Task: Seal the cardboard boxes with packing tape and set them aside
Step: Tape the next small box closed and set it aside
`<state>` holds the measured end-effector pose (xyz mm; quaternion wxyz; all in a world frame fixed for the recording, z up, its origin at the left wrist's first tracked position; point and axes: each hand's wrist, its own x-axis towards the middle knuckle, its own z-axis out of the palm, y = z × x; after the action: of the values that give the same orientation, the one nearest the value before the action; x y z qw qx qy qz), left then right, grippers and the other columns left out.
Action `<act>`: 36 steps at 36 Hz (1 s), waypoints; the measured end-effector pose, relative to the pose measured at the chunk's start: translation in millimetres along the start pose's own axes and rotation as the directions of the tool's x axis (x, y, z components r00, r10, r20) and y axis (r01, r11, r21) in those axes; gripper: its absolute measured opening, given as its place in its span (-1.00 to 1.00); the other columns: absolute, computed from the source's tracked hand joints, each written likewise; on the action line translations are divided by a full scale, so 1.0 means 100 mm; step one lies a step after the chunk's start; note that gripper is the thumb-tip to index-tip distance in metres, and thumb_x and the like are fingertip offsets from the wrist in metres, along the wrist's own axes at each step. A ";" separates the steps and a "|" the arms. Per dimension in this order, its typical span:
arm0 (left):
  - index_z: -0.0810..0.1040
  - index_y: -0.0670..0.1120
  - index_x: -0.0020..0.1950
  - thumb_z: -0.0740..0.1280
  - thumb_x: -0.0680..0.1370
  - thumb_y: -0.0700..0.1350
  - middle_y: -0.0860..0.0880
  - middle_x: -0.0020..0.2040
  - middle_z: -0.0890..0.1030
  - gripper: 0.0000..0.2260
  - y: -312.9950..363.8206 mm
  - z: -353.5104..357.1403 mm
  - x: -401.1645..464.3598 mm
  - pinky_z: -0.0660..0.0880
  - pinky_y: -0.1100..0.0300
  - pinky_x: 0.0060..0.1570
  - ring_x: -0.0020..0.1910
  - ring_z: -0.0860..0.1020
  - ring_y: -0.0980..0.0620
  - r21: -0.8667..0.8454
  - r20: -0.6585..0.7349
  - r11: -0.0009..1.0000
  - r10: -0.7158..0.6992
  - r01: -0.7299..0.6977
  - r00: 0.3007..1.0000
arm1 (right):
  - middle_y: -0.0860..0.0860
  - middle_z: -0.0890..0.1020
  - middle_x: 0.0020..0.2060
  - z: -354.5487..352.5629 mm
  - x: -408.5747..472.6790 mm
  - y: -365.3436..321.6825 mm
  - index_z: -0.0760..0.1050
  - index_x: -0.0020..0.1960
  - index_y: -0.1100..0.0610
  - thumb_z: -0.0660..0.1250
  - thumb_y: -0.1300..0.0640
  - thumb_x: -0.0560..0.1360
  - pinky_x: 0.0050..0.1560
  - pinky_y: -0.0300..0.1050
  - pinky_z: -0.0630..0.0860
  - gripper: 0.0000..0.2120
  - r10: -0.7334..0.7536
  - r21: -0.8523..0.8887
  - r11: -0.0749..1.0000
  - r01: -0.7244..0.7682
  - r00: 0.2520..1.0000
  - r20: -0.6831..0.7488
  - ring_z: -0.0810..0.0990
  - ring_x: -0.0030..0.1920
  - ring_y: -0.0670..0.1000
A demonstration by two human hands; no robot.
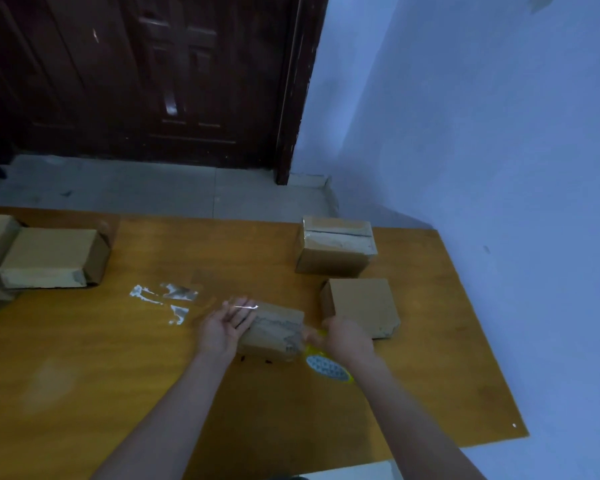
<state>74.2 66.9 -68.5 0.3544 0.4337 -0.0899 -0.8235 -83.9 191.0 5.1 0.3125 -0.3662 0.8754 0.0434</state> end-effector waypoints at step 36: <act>0.23 -0.21 0.46 0.08 0.67 -0.18 -0.26 0.10 0.60 -0.65 0.33 -0.24 0.01 0.60 -0.08 -0.20 -0.22 0.69 -0.06 0.047 -0.029 0.997 -0.062 0.063 0.998 | 0.10 0.64 -0.08 0.21 0.17 -0.33 0.53 0.20 0.12 0.15 -0.22 0.56 -0.11 0.00 0.61 -0.53 -0.138 -0.007 0.990 0.138 0.990 0.016 0.62 -0.11 0.09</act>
<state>109.5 45.4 -69.1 0.3193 0.4558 -0.0912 -0.8258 -60.0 162.6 -17.0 0.3200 -0.4267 0.8454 0.0281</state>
